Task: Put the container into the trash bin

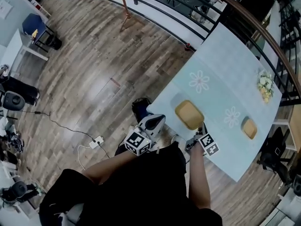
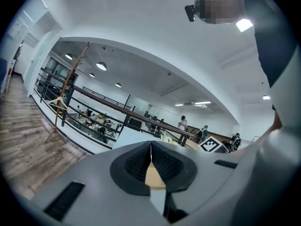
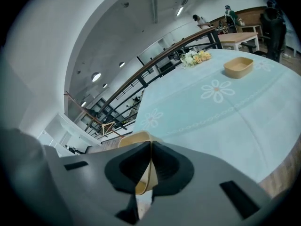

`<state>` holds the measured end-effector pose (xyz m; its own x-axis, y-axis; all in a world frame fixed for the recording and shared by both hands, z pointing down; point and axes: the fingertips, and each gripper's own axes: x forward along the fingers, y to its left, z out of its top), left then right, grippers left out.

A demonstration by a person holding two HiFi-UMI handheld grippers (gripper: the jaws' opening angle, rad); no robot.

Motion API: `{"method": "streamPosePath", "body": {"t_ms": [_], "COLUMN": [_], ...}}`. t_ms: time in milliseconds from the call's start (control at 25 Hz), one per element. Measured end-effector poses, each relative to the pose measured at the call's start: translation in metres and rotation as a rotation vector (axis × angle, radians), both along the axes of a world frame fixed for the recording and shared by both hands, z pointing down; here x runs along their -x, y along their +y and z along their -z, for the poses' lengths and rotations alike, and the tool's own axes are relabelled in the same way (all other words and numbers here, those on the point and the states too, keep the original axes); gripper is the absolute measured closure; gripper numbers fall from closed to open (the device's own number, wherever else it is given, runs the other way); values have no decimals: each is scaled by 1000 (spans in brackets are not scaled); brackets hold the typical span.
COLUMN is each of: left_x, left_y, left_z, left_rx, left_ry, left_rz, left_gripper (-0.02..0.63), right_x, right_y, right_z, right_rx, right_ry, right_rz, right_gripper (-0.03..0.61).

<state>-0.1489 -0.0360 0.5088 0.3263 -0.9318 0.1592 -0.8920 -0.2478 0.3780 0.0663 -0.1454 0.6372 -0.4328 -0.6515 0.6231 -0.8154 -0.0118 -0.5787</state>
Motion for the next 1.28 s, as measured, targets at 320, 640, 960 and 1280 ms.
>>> {"method": "streamPosePath", "body": {"t_ms": [320, 640, 960, 1280], "left_x": [69, 117, 111, 109], "left_y": [40, 58, 59, 46], "left_z": [-2, -20, -36, -33], "left_rx": [39, 91, 135, 150], "left_ry": [-68, -64, -106, -92], "left_rz": [-101, -105, -73, -45], "left_gripper": [598, 598, 598, 598], "right_x": [95, 157, 153, 164], "right_y": [64, 117, 111, 124], "right_z": [22, 13, 4, -19], "right_rx": [-14, 24, 43, 118], "right_ry": [-42, -76, -122, -175], "right_rz": [-30, -4, 17, 57], "right_gripper": [537, 537, 538, 537]}}
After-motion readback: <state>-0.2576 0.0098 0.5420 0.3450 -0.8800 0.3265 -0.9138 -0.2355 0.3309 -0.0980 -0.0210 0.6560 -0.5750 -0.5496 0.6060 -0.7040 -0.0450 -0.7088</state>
